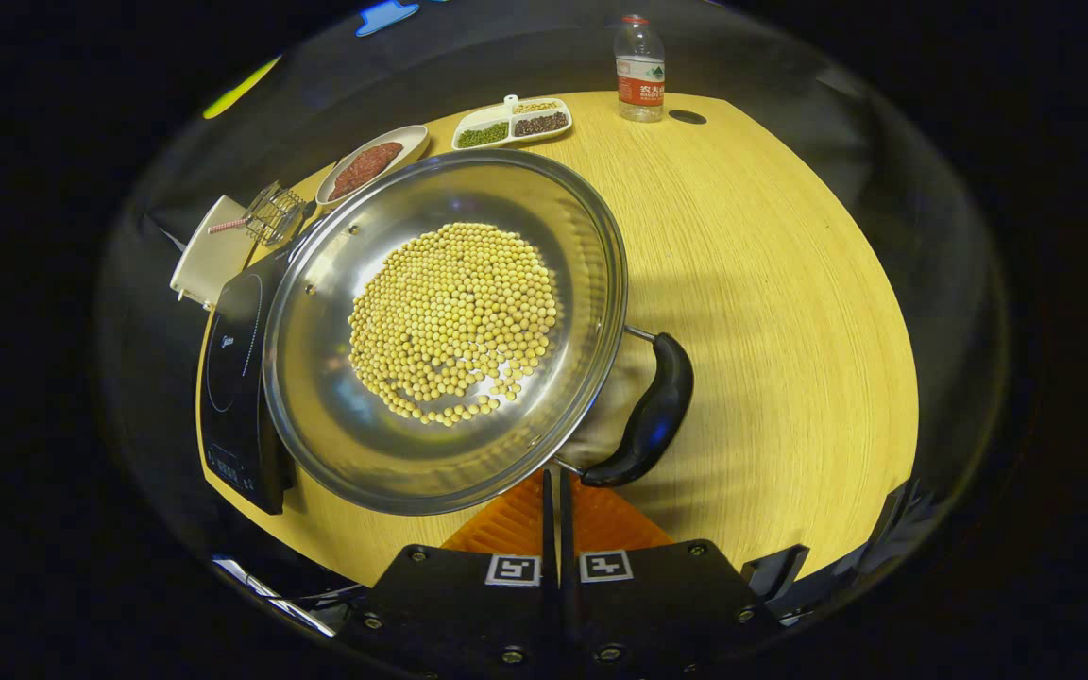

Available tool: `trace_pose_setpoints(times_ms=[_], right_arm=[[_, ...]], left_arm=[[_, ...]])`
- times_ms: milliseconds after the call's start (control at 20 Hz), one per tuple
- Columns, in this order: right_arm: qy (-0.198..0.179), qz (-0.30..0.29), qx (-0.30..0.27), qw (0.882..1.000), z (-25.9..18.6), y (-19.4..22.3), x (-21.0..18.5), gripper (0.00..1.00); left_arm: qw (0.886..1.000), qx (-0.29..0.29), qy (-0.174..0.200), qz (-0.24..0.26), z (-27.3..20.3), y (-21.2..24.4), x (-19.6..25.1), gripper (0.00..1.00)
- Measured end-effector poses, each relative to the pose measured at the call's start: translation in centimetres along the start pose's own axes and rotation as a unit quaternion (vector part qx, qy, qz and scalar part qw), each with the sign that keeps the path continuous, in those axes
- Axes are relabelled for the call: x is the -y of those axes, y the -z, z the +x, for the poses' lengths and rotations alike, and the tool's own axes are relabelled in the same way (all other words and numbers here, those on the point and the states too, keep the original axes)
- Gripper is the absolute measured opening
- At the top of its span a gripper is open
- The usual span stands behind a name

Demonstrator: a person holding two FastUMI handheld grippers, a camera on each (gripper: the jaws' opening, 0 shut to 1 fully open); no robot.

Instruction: First push the handle of the pot to place it horizontally, then grasp the pot with both hands and set it on the induction cooktop.

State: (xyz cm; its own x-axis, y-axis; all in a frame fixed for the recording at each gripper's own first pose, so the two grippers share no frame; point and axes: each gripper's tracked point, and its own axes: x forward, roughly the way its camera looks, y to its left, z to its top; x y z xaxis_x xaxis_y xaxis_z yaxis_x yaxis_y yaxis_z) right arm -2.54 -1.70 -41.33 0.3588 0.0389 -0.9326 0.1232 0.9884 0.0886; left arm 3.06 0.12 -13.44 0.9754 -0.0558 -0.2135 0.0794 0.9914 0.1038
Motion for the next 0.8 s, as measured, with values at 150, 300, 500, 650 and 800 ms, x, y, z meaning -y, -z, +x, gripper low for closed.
trace_pose_setpoints(times_ms=[150, 300, 500, 650, 800], right_arm=[[0.011, -0.015, 0.009, 1.0, 0.3, -1.2, 0.8, 0.01], [0.017, -0.014, 0.01, 1.0, 0.7, -2.2, 1.5, 0.01], [0.019, -0.016, 0.024, 0.999, 0.8, -3.9, 2.4, 0.01], [0.022, -0.019, 0.03, 0.999, 1.1, -4.8, 2.8, 0.01], [0.026, -0.026, 0.04, 0.999, 1.2, -5.4, 3.0, 0.01]], left_arm=[[1.0, 0.004, -0.013, -0.004, -0.4, -0.4, -0.5, 0.97], [1.0, 0.0, -0.024, -0.005, -0.6, 0.3, -0.9, 0.96], [0.999, -0.017, -0.033, -0.011, -0.9, 2.1, -0.9, 0.95], [0.999, -0.023, -0.042, -0.007, -1.4, 3.0, -1.1, 0.95], [0.999, -0.027, -0.037, -0.013, -1.6, 3.9, -0.5, 0.94]])
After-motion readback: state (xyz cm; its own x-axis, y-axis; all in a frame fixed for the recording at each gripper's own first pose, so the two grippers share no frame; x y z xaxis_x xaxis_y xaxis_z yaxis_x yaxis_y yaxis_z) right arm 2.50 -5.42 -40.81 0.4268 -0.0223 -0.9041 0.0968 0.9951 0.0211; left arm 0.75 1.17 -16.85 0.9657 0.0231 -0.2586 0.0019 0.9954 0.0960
